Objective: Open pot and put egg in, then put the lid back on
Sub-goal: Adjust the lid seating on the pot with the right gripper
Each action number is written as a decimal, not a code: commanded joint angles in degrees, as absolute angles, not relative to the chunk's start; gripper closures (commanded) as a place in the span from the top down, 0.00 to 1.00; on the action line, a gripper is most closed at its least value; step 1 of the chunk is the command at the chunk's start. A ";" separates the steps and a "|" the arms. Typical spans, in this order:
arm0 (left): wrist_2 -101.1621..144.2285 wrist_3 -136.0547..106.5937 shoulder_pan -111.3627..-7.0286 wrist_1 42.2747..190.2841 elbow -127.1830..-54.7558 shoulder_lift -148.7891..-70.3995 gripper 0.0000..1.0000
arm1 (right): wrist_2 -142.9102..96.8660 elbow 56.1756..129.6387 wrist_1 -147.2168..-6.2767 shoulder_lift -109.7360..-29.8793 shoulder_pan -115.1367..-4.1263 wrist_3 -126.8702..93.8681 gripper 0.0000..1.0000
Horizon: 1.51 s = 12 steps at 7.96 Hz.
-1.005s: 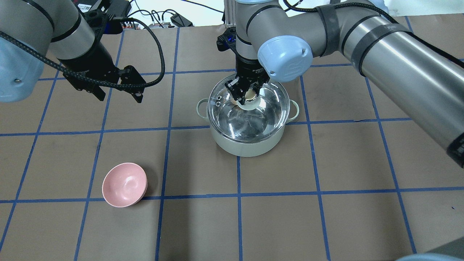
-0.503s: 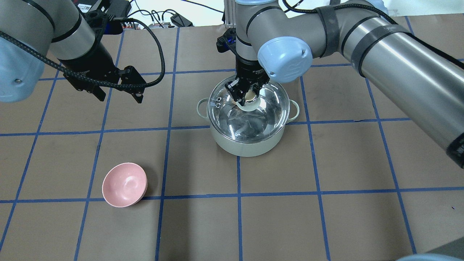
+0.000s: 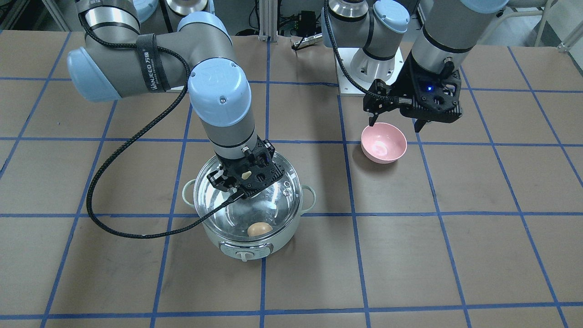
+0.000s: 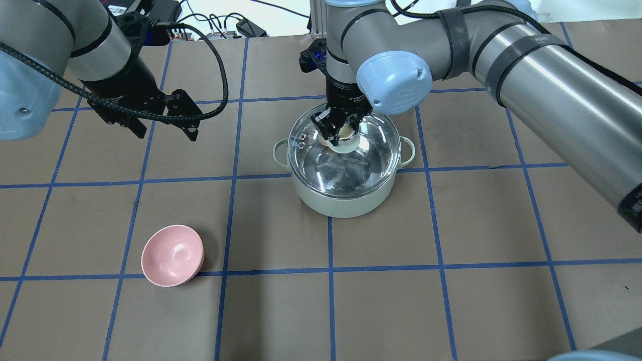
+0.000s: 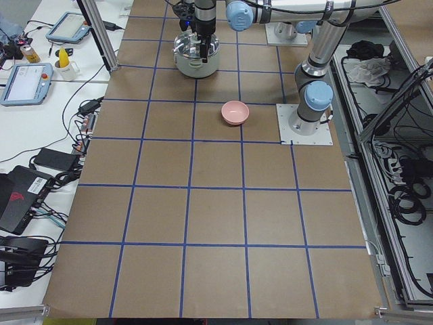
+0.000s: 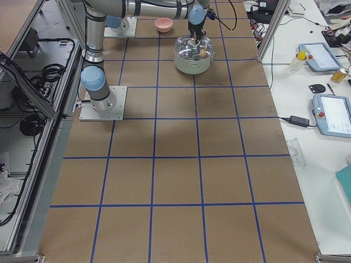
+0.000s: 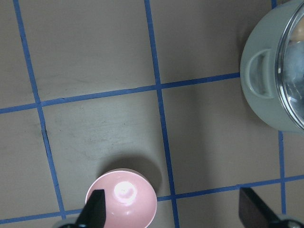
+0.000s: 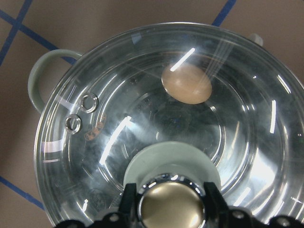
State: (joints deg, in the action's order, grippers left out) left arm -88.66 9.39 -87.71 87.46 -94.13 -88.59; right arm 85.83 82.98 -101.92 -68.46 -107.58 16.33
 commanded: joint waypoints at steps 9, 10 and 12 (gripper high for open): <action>-88.59 9.58 -87.71 87.45 -94.13 -88.59 1.00 | 85.96 83.23 -103.36 -69.34 -107.58 16.96 0.93; -88.59 9.49 -87.71 87.45 -94.13 -88.59 1.00 | 86.13 83.06 -102.92 -70.74 -107.49 16.96 0.98; -88.59 9.49 -87.72 87.45 -94.04 -88.59 1.00 | 87.01 82.79 -99.69 -74.69 -106.27 16.96 1.00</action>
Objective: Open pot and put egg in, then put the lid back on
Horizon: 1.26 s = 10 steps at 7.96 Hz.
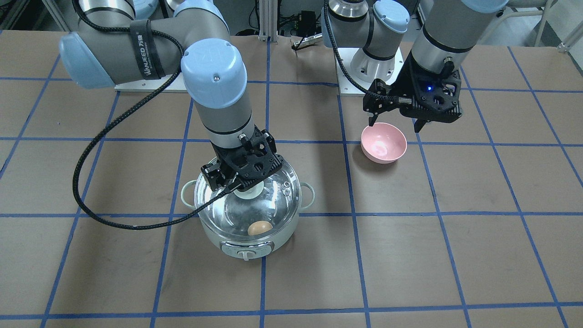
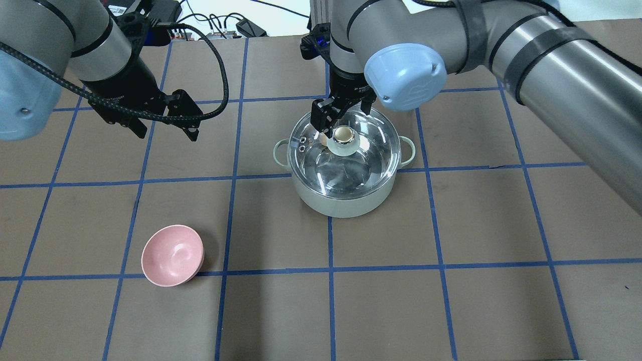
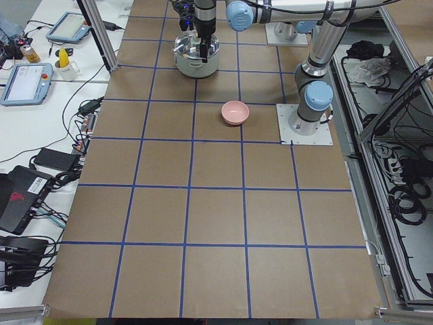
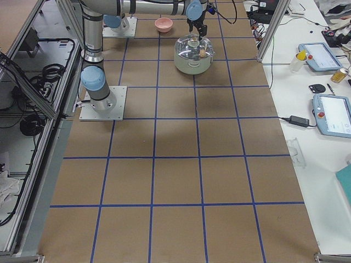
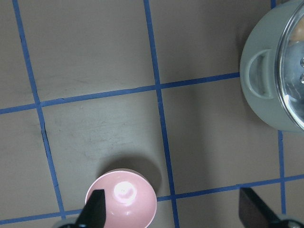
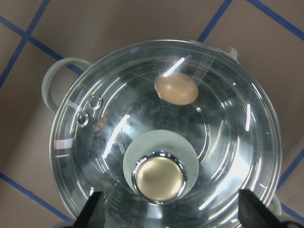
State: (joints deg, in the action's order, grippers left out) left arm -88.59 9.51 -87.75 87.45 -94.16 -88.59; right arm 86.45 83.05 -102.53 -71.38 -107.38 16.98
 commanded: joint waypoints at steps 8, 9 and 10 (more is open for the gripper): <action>-88.51 9.49 -87.63 87.45 -93.87 -88.59 1.00 | 92.03 83.49 -84.30 -87.79 -85.53 14.60 1.00; -88.51 9.58 -87.63 87.45 -93.87 -88.59 1.00 | 92.28 83.50 -83.68 -87.89 -85.52 14.68 1.00; -88.51 9.49 -87.54 87.45 -93.87 -88.59 1.00 | 91.50 83.50 -83.85 -88.15 -85.60 14.68 1.00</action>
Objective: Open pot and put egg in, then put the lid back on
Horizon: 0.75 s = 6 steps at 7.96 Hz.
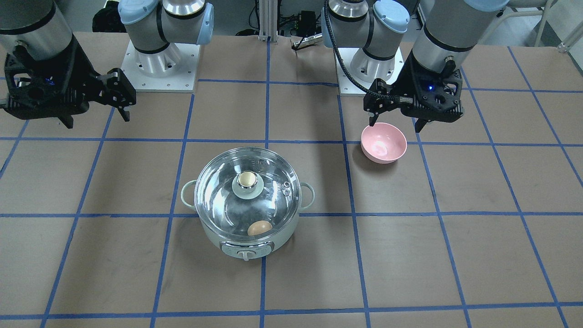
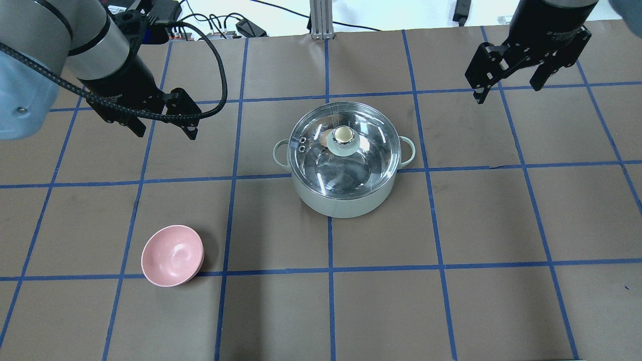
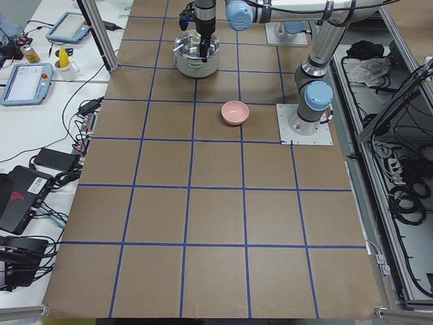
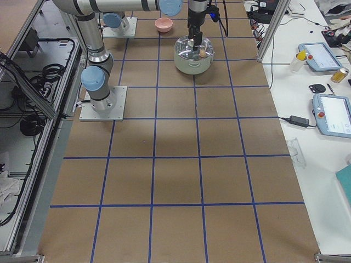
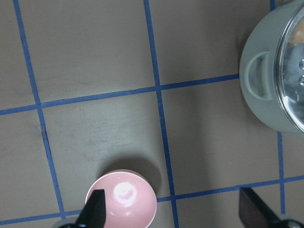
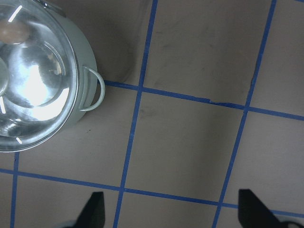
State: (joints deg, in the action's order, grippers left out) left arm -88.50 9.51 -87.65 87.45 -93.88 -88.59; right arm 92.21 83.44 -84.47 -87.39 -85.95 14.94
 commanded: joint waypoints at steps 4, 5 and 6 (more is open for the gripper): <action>-88.51 9.49 -87.63 87.45 -93.87 -88.59 1.00 | 91.50 85.50 -84.11 -88.15 -85.61 14.85 1.00; -88.51 9.49 -87.45 87.45 -93.87 -88.59 1.00 | 91.41 85.87 -84.46 -88.24 -85.61 14.85 1.00; -88.51 9.49 -87.54 87.54 -94.13 -88.59 1.00 | 91.49 85.96 -84.46 -88.59 -85.52 14.85 1.00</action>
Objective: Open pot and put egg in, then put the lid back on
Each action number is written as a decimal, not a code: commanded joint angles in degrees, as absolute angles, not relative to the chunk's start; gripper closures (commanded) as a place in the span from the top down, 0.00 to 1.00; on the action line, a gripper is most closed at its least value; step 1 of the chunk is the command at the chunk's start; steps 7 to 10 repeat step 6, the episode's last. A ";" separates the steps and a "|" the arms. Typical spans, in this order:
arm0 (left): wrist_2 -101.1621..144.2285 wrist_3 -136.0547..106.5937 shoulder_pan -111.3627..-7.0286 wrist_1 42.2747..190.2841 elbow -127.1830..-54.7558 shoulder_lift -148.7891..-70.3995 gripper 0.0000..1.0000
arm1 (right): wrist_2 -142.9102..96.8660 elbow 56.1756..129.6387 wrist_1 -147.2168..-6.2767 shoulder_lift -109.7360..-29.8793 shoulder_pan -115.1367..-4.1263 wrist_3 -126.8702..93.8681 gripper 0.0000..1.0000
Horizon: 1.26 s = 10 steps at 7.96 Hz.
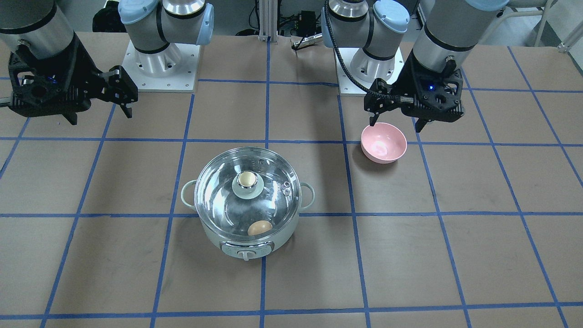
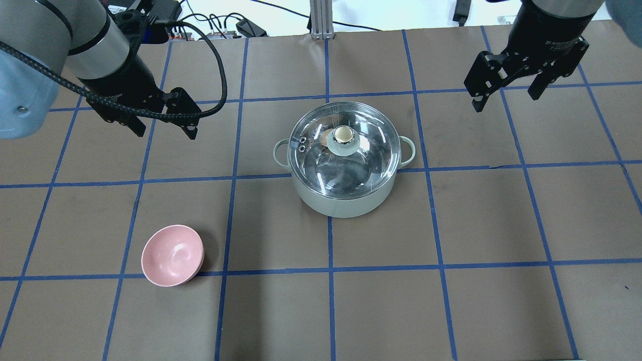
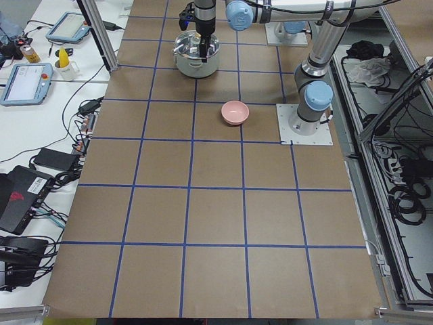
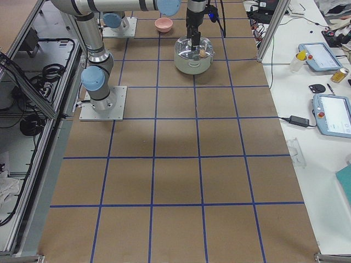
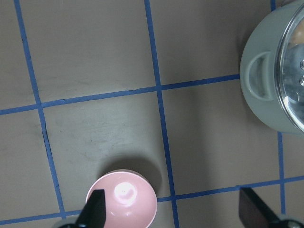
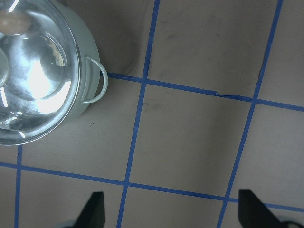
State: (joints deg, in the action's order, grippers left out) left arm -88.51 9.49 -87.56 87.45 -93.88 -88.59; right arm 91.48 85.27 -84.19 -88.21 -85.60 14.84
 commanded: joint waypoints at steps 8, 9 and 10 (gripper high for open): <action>-88.51 9.58 -87.36 87.45 -93.96 -88.59 1.00 | 91.58 86.04 -84.99 -88.59 -85.52 15.47 1.00; -88.51 9.58 -87.36 87.45 -93.96 -88.59 1.00 | 91.58 86.04 -84.99 -88.59 -85.52 15.47 1.00; -88.51 9.58 -87.36 87.45 -93.96 -88.59 1.00 | 91.58 86.04 -84.99 -88.59 -85.52 15.47 1.00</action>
